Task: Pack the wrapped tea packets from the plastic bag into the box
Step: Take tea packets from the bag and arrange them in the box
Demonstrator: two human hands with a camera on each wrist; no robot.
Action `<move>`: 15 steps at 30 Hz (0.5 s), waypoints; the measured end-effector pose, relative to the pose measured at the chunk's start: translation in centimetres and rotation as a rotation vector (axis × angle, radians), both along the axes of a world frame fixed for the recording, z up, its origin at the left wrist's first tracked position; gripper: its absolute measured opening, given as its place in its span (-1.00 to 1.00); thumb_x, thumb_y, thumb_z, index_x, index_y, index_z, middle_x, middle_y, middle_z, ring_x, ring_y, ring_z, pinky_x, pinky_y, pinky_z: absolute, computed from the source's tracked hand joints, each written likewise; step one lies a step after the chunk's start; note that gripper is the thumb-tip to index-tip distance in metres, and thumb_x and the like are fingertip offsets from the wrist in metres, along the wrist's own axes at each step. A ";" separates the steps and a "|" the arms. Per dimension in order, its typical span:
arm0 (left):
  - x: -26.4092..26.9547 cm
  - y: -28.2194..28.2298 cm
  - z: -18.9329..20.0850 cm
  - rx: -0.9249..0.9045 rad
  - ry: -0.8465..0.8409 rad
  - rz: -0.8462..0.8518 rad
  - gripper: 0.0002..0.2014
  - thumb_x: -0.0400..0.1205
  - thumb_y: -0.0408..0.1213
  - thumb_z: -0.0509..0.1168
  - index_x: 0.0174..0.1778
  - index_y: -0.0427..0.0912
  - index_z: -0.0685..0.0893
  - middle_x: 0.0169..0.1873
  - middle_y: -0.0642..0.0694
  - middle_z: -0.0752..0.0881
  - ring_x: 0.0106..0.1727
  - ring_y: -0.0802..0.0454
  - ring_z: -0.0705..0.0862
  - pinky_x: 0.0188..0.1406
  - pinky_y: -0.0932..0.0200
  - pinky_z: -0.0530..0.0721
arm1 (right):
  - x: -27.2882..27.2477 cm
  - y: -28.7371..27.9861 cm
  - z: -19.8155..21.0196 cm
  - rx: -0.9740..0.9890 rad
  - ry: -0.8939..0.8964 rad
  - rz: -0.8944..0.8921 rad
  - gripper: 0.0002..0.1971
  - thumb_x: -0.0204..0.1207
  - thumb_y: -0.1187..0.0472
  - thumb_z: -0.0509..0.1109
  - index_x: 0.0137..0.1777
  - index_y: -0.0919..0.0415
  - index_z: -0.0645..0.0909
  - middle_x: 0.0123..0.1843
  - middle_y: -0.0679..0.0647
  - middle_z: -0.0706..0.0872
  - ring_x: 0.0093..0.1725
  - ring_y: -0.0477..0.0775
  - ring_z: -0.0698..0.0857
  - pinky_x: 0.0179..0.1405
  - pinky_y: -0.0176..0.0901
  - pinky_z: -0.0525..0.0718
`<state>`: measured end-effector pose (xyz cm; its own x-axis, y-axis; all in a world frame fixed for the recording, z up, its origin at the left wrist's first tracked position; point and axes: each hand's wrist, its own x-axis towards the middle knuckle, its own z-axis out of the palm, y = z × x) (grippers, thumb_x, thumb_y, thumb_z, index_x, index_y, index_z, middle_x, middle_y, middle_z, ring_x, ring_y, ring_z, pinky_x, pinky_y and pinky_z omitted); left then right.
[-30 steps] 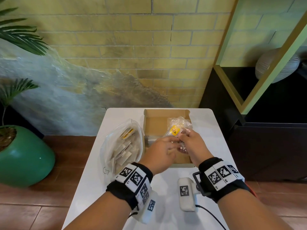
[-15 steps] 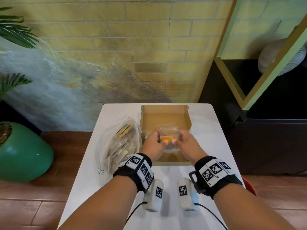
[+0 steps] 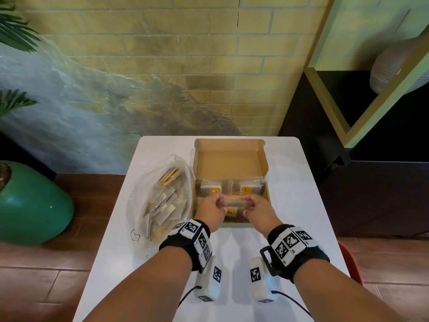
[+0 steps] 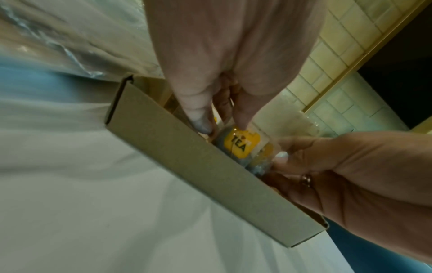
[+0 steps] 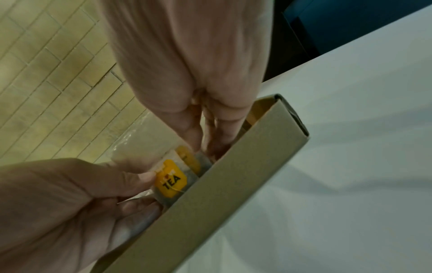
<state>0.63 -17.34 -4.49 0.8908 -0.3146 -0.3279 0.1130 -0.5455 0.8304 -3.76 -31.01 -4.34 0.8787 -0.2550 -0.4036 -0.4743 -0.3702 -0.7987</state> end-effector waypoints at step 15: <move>0.4 -0.6 -0.5 0.155 0.048 -0.030 -0.67 0.63 -0.45 0.17 0.31 -0.22 0.57 -0.02 -0.24 0.69 -0.14 -0.05 0.60 -0.18 0.27 0.49 | 0.0 0.0 1.3 -0.307 0.048 0.116 -0.72 0.52 0.45 0.19 -0.13 0.18 0.71 -0.18 0.02 0.64 -0.15 0.04 0.55 -0.16 -0.30 0.44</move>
<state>1.01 -17.99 -4.95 0.8639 -0.2830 -0.4167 0.1322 -0.6708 0.7298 -3.77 -31.06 -3.08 0.8907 -0.2706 -0.3653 -0.4495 -0.6436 -0.6194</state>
